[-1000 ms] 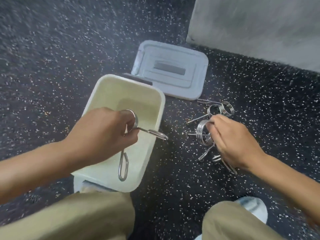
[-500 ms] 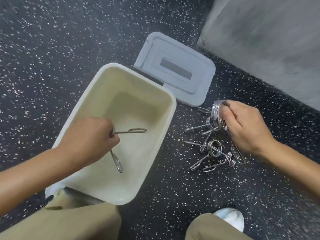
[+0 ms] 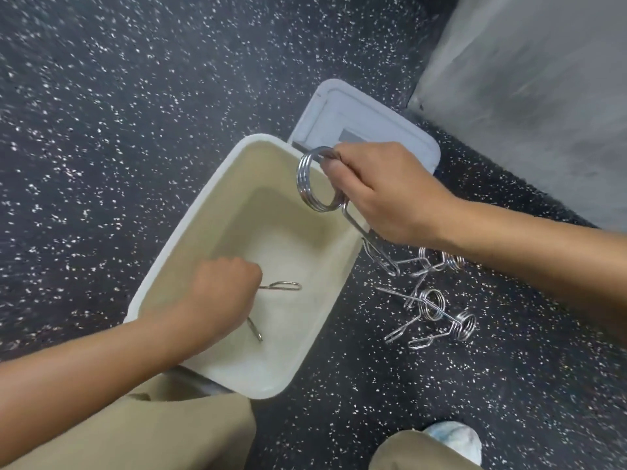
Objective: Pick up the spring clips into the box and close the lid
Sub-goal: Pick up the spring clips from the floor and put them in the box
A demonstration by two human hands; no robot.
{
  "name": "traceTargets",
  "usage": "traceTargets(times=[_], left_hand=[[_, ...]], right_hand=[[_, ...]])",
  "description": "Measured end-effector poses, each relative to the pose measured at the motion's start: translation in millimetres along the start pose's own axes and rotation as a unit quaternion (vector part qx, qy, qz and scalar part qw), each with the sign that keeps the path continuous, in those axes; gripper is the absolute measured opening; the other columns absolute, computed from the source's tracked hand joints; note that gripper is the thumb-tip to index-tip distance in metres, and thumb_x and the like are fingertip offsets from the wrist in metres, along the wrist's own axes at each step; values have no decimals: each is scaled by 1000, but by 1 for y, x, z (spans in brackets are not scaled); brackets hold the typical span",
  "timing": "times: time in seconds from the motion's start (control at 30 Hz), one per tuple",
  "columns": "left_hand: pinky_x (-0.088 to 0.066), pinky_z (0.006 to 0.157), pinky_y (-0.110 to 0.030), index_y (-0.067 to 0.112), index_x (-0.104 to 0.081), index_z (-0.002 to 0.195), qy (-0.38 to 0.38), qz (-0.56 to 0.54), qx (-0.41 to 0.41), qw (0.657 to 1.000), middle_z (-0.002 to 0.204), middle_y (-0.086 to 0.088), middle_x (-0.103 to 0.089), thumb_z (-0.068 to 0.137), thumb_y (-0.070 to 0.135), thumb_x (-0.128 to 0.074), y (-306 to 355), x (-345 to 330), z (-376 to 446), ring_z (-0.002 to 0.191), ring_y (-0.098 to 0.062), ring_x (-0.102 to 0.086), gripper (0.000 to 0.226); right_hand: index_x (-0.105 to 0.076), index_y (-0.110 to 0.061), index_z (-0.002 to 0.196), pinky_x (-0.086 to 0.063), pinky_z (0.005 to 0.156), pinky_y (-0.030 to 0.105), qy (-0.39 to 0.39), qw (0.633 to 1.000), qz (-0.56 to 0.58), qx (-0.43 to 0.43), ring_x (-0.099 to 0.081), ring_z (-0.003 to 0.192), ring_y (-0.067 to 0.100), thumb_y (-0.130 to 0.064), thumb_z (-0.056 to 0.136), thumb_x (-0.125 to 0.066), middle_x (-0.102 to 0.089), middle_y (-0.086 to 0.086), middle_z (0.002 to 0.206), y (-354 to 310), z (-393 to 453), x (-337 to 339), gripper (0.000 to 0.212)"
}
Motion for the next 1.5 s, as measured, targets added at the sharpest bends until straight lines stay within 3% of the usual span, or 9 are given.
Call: traceTargets(times=[0.17,0.27,0.4,0.53,0.63,0.9,1.1,1.33,1.5], left_hand=[[-37,64,-29,19,-65,106,-2,-5,-13,1000,110,-3,-70,92,12,-52,3,-10,2,102,-27,-70,20],[-39,65,-30,18,-65,108,-10,-18,-21,1000,111,-4,-70,91,9,-53,2,-15,4,103,-29,-69,23],[-39,66,-31,17,-64,112,-18,-20,-30,999,113,-4,-70,90,7,-54,3,-16,5,105,-28,-69,26],[-39,66,-31,15,-65,113,-14,-25,-28,999,113,-6,-70,89,2,-52,1,-16,7,105,-30,-69,30],[-39,65,-31,16,-66,112,-9,-34,-27,999,111,-6,-71,92,8,-51,-2,-15,5,104,-31,-69,26],[-34,64,-31,17,-64,103,40,-78,-37,995,107,-6,-70,100,45,-40,-7,-1,-17,98,-32,-68,37],[-33,63,-32,23,-42,87,60,-124,-35,990,103,-4,-70,99,52,-37,-11,9,-30,95,-30,-67,32],[-29,58,-32,23,-43,86,83,-124,-15,989,89,-2,-66,98,59,-34,-15,30,-30,80,-29,-62,39],[-35,58,-33,23,-45,82,116,-147,-14,982,72,0,-55,96,61,-35,-17,42,-31,73,-30,-57,41]], right_hand=[[-50,-19,81,-33,62,38,-21,999,-21,26,-52,71,26,-37,105,-34,-57,0,73,-25,27,-22,34],[-48,-18,73,-39,63,39,-69,997,-42,-4,-55,73,33,-36,105,-33,-55,4,68,-28,41,-43,40],[-36,-22,65,-33,59,35,-140,985,-94,-23,-52,70,31,-35,105,-33,-48,2,66,-26,52,-74,43],[-47,-16,83,-29,51,33,-184,977,-93,-44,-48,72,29,-32,106,-36,-48,5,76,-29,57,-100,31],[-52,-14,86,-34,59,31,-197,972,-112,-60,-54,77,32,-27,106,-39,-46,4,73,-30,62,-116,27],[-66,-9,102,-42,65,31,-193,964,-163,-79,-61,84,32,-13,97,-48,-68,12,101,-11,71,-148,19],[-69,-8,99,-41,65,31,-185,958,-209,-68,-64,85,31,-3,88,-48,-69,12,103,-19,69,-145,24],[-73,-11,101,-39,67,29,-155,947,-281,-29,-69,96,28,-3,89,-51,-69,7,104,-25,63,-139,26],[-68,-9,97,-35,60,33,-125,963,-239,16,-61,79,32,-11,95,-50,-61,10,87,-40,47,-99,18]])
Point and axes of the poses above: each hand's wrist, its own z-axis towards the middle knuckle, its own x-axis out of the back of the hand, y = z × x, the point moved 1 cm from there along z, towards the middle knuckle
